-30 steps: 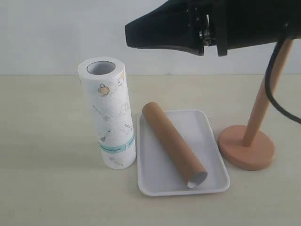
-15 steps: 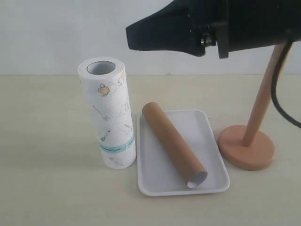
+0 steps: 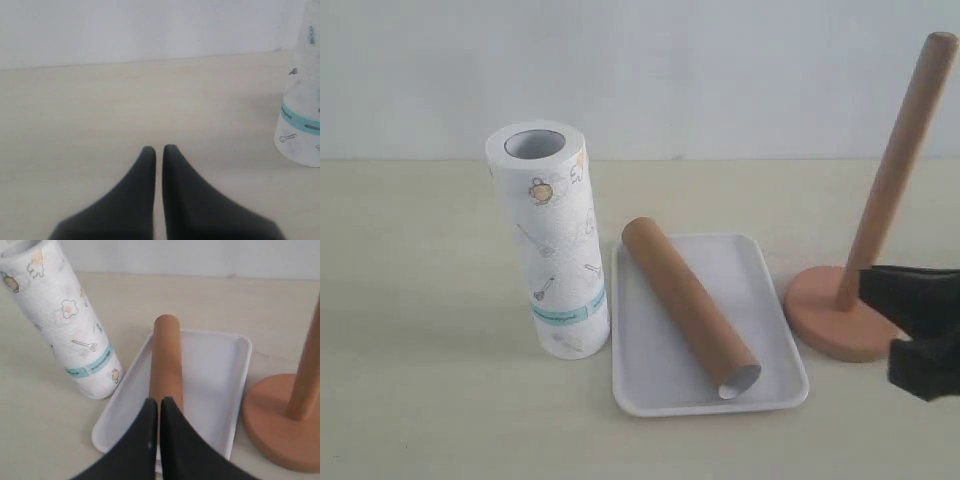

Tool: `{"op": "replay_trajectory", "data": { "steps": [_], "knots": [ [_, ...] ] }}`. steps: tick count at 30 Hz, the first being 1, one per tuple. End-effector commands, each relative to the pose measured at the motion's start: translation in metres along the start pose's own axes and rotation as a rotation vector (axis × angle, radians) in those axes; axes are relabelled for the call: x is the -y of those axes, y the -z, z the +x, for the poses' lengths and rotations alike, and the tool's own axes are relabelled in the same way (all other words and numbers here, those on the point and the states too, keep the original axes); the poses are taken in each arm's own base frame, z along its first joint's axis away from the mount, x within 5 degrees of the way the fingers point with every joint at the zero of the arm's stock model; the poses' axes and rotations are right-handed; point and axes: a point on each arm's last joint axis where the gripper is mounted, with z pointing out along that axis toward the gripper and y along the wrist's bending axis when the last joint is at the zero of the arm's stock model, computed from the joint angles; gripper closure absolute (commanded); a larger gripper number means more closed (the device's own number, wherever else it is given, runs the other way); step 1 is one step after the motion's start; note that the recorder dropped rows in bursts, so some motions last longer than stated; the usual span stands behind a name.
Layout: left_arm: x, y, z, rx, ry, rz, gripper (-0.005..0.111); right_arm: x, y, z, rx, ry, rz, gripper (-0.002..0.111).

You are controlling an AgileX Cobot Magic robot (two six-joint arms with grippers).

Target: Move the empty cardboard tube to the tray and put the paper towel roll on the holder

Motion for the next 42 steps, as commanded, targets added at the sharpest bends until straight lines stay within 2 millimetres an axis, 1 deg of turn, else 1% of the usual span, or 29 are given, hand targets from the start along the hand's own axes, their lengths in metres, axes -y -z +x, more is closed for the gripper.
{"op": "replay_trajectory", "data": {
  "steps": [1,6,9,16,23,29,35,36,38,39,41,42],
  "knots": [
    [0.0,0.0,0.0,0.005,0.002,-0.004,0.103,0.004,0.026,0.009,0.135,-0.019,0.044,0.107],
    [0.0,0.0,0.0,0.005,0.002,-0.004,0.103,0.007,0.048,0.018,0.267,-0.029,0.066,0.107],
    [0.0,0.0,0.0,0.005,0.002,-0.004,0.103,0.01,0.054,0.025,0.313,-0.065,0.081,0.107],
    [0.0,0.0,0.0,0.005,0.002,-0.004,0.103,0.016,0.053,0.037,0.31,-0.154,0.112,0.107],
    [0.0,0.0,0.0,0.005,0.002,-0.004,0.103,0.012,0.052,0.038,0.297,-0.18,0.069,0.107],
    [0.0,0.0,0.0,0.005,0.002,-0.004,0.103,0.01,0.061,0.037,0.359,-0.162,0.047,0.107],
    [0.0,0.0,0.0,0.005,0.002,-0.004,0.103,0.019,0.062,0.056,0.402,-0.168,0.097,0.107],
    [0.0,0.0,0.0,0.005,0.002,-0.004,0.103,0.021,0.063,0.059,0.415,-0.188,0.115,0.107],
    [0.0,0.0,0.0,0.005,0.002,-0.004,0.103,0.027,0.067,0.059,0.461,-0.303,0.156,0.107],
    [0.0,0.0,0.0,0.005,0.002,-0.004,0.103,0.033,0.069,0.06,0.481,-0.413,0.201,0.107],
    [0.0,0.0,0.0,0.005,0.002,-0.004,0.103,0.041,0.071,0.065,0.477,-0.54,0.268,0.107],
    [0.0,0.0,0.0,0.005,0.002,-0.004,0.103,0.043,0.071,0.066,0.471,-0.561,0.287,0.107]
  ]
}}
